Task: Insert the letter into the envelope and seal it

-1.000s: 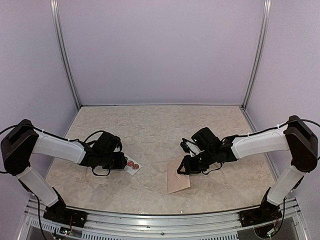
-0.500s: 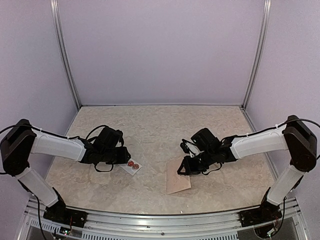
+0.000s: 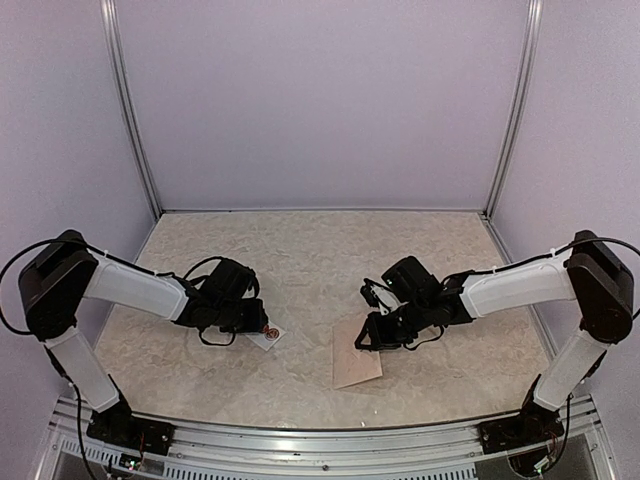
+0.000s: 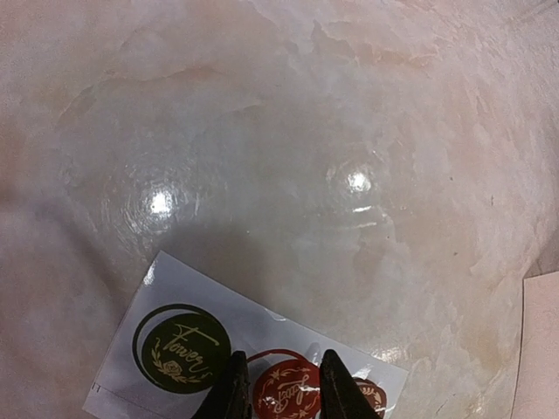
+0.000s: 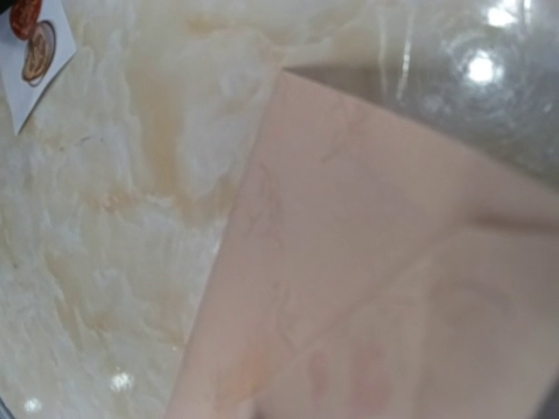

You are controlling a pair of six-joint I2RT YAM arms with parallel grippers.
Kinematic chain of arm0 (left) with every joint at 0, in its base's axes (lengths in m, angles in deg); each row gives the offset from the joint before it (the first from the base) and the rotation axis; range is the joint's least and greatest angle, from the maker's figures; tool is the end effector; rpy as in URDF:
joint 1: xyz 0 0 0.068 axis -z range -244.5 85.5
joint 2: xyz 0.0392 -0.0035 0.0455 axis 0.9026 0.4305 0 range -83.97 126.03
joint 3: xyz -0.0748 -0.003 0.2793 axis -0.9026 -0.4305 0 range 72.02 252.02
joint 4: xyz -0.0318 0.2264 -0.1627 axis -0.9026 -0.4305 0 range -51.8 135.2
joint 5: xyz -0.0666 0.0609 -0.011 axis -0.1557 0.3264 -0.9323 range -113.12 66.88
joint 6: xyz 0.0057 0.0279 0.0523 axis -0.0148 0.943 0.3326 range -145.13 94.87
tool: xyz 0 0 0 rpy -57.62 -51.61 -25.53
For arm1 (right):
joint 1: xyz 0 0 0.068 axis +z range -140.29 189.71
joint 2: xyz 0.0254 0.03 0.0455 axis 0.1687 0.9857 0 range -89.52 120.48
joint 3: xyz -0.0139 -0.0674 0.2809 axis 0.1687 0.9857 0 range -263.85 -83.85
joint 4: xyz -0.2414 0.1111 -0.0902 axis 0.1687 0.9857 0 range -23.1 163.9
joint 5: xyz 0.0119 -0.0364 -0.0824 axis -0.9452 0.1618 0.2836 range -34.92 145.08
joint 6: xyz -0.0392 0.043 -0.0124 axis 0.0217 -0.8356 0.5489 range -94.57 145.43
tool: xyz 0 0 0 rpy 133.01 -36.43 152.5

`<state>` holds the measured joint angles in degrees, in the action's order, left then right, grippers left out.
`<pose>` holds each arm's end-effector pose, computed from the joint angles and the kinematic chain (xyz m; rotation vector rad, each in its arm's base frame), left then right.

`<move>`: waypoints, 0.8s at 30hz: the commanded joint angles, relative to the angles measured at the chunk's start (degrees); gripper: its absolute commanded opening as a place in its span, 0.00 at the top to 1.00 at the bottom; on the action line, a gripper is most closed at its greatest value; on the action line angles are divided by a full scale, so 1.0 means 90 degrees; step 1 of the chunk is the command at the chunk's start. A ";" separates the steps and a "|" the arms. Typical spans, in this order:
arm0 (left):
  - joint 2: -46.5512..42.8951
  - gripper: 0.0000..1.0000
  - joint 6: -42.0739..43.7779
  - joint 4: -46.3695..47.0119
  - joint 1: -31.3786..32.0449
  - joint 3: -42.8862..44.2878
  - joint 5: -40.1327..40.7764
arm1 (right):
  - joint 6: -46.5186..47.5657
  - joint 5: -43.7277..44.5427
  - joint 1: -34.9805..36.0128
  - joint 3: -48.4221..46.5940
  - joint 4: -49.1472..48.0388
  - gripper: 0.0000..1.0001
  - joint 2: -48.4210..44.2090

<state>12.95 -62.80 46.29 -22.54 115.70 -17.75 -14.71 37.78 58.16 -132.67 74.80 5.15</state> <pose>0.2501 -0.2194 0.1228 0.0542 2.5370 -0.4656 0.2152 0.2624 0.1516 -0.3351 2.7281 0.9265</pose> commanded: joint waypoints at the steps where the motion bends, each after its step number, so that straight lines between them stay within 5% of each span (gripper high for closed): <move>1: 0.0104 0.74 -0.0124 -0.0101 0.0100 0.0164 0.0194 | -0.0003 0.0028 -0.0046 -0.0074 0.0069 0.81 0.0038; 24: -0.0097 0.68 -0.0706 -0.0338 0.0368 -0.0019 0.0444 | 0.0037 0.0024 -0.0041 -0.0103 0.0069 0.81 0.0094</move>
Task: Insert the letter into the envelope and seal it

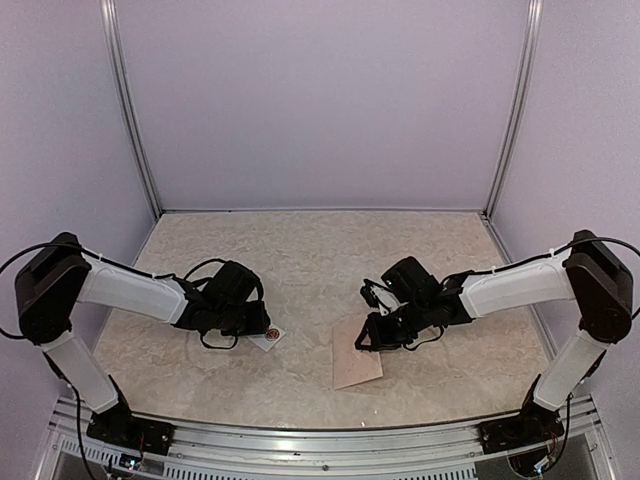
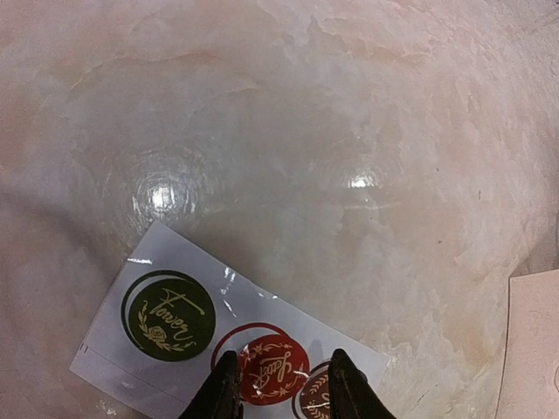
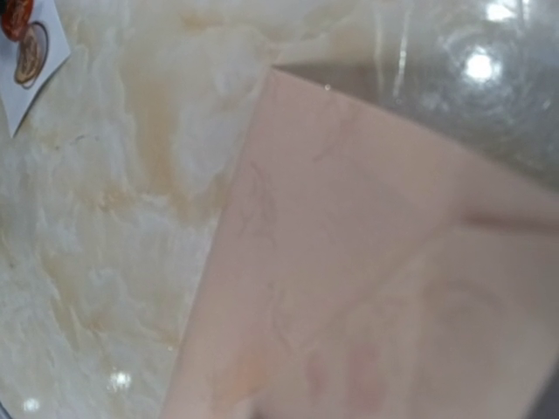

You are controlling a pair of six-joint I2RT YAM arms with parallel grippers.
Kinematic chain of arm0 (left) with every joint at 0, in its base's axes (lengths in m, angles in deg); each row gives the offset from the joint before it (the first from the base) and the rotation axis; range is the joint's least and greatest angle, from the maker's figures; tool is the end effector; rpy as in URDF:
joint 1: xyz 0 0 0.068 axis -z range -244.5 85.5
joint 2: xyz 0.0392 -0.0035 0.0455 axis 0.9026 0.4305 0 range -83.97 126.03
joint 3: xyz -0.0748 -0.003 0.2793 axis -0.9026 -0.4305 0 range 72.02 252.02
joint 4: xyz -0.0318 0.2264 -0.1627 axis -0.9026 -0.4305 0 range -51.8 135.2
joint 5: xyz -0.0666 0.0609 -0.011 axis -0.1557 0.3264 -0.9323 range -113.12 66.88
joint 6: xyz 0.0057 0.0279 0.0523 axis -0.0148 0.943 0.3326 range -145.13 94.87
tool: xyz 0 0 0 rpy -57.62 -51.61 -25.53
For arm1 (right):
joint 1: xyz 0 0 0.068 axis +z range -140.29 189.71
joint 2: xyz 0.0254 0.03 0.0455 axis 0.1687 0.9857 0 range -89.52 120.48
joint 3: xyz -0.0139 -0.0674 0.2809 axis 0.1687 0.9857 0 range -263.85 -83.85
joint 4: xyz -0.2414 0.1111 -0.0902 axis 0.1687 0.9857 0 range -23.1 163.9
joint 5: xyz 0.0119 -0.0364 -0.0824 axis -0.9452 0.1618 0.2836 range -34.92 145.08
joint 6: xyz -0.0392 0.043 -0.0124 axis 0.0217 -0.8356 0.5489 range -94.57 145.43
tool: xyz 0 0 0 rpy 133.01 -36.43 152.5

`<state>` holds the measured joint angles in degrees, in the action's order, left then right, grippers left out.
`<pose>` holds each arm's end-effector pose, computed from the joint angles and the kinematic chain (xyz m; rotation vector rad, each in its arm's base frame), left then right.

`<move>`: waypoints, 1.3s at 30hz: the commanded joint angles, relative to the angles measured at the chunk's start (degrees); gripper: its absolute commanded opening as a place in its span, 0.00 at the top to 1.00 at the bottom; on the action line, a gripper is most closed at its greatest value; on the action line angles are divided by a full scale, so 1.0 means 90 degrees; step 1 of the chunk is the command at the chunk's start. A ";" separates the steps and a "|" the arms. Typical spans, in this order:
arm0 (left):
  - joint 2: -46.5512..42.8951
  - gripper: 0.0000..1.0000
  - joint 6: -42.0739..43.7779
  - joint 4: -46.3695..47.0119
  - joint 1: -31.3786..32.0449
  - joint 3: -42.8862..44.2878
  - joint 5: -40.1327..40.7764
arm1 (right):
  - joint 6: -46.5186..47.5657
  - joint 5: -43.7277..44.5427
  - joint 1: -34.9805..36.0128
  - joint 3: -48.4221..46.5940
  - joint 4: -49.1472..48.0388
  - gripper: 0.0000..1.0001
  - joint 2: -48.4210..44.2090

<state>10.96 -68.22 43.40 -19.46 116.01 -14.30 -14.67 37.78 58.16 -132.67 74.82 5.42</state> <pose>0.2370 -0.2279 0.1318 -0.0227 2.5348 -0.4536 0.2153 0.2625 0.1501 -0.3355 2.7329 0.9226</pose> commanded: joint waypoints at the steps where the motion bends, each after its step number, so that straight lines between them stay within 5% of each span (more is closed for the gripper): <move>1: 0.0129 0.68 -0.0102 -0.0023 0.0025 -0.0053 0.0097 | 0.0039 0.0026 -0.0044 -0.0101 0.0067 0.81 0.0058; 5: 0.0145 0.68 -0.0053 -0.0005 0.0040 -0.0089 0.0207 | 0.0041 0.0097 -0.0045 -0.0116 0.0152 0.77 0.0018; 12: 0.0217 0.69 0.0042 0.0390 0.0025 -0.0406 0.0139 | 0.0339 0.1043 -0.0044 -0.0622 0.1033 0.37 -0.0334; 16: 0.0320 0.71 0.0007 0.0510 0.0025 -0.0545 0.0036 | 0.0577 0.1860 0.0027 -0.1120 0.1605 0.29 -0.0402; 19: 0.0301 0.72 -0.0016 0.0649 0.0025 -0.0688 -0.0087 | 0.0784 0.1836 0.0093 -0.1372 0.1479 0.30 -0.0251; 23: 0.0308 0.73 -0.0026 0.0779 0.0041 -0.0808 -0.0187 | 0.0986 0.0890 0.0183 -0.1723 0.0779 0.50 0.0257; 28: 0.0330 0.73 -0.0068 0.0913 0.0016 -0.0947 -0.0247 | 0.1106 0.0034 0.0330 -0.2412 0.0173 0.62 0.1165; 39: 0.0604 0.79 -0.0177 0.0972 -0.0131 -0.0994 -0.0295 | 0.1307 -0.0522 0.0551 -0.3601 0.0095 0.71 0.2519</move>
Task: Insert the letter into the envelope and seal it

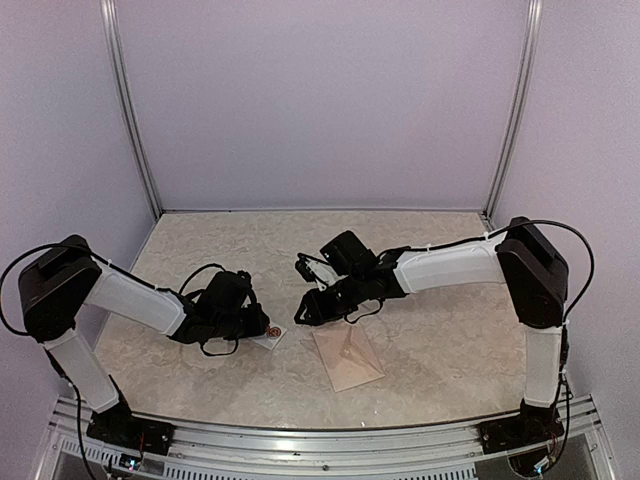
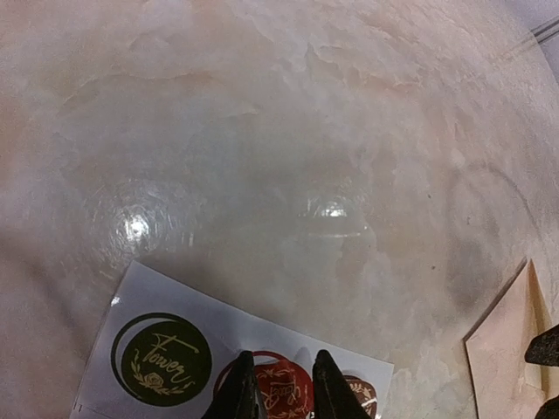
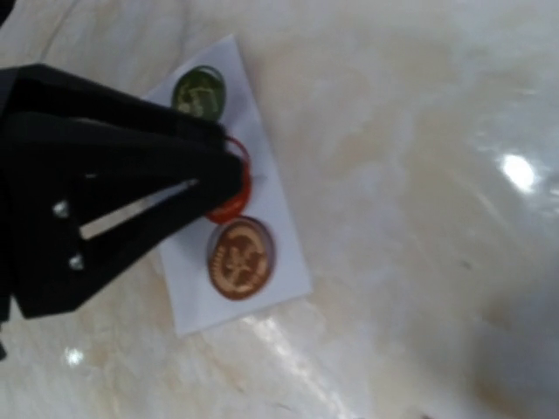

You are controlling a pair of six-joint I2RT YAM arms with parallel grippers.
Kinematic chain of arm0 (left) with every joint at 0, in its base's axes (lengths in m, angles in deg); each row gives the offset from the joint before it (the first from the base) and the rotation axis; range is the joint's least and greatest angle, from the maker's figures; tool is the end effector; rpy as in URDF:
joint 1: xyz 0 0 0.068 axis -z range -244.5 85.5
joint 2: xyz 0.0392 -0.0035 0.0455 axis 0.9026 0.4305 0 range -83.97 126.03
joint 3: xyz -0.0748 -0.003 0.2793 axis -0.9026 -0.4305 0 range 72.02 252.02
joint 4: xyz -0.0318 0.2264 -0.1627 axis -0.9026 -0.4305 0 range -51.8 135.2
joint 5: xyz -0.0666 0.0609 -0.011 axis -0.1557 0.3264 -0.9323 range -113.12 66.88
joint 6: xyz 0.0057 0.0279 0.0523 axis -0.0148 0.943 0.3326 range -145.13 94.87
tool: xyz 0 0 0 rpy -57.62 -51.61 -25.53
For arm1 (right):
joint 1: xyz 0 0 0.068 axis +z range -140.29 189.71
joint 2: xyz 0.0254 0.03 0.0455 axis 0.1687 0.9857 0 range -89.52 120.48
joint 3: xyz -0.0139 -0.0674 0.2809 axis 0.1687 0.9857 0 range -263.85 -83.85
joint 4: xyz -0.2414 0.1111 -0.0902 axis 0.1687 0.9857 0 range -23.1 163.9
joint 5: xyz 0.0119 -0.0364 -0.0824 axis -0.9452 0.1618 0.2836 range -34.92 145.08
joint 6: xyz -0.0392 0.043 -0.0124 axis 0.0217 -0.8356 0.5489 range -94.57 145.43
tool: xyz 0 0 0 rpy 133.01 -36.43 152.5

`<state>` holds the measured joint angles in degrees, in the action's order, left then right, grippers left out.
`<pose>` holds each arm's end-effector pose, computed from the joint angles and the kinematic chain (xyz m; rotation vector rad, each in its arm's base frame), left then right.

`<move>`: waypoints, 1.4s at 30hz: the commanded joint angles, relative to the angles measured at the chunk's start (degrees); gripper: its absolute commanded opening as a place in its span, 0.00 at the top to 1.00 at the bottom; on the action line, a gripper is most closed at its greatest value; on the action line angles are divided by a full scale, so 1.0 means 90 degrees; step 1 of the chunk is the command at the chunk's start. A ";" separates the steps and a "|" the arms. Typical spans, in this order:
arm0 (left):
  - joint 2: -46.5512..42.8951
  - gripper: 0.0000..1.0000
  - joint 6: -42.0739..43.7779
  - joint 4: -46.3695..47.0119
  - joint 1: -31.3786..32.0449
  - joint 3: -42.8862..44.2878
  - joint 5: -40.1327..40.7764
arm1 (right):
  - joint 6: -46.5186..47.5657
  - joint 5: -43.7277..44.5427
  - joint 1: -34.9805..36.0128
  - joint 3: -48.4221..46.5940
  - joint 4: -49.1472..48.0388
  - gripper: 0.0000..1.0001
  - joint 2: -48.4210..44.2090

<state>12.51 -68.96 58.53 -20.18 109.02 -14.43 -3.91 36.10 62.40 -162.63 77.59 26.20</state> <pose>0.2329 -0.2183 0.1099 -0.0640 2.4361 -0.5489 0.2722 0.3806 0.1699 -0.6952 2.5276 0.9954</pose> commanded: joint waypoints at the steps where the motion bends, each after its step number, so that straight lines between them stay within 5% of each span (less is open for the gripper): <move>1: 0.0454 0.80 -0.0113 -0.0729 -0.0051 -0.0214 -0.0261 | 0.0107 -0.0431 0.0089 -0.0313 -0.0264 0.73 0.0275; 10: 0.0578 0.92 -0.0165 -0.0828 -0.0065 -0.0214 -0.0194 | 0.0178 -0.0837 0.0124 -0.0829 -0.0534 0.85 0.0941; 22: 0.0317 1.00 -0.0207 -0.0580 -0.0051 -0.0326 -0.0314 | 0.0150 -0.0924 0.0131 -0.1013 -0.0695 0.87 0.1300; 42: -0.3255 1.00 0.0451 -0.0033 -0.0032 -0.1249 -0.0546 | -0.0117 -0.0939 -0.0072 0.0946 -0.1629 0.77 -0.1066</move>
<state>-13.34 -67.06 58.88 -20.69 98.63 -17.64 -5.16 30.09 62.24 -157.30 67.02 20.21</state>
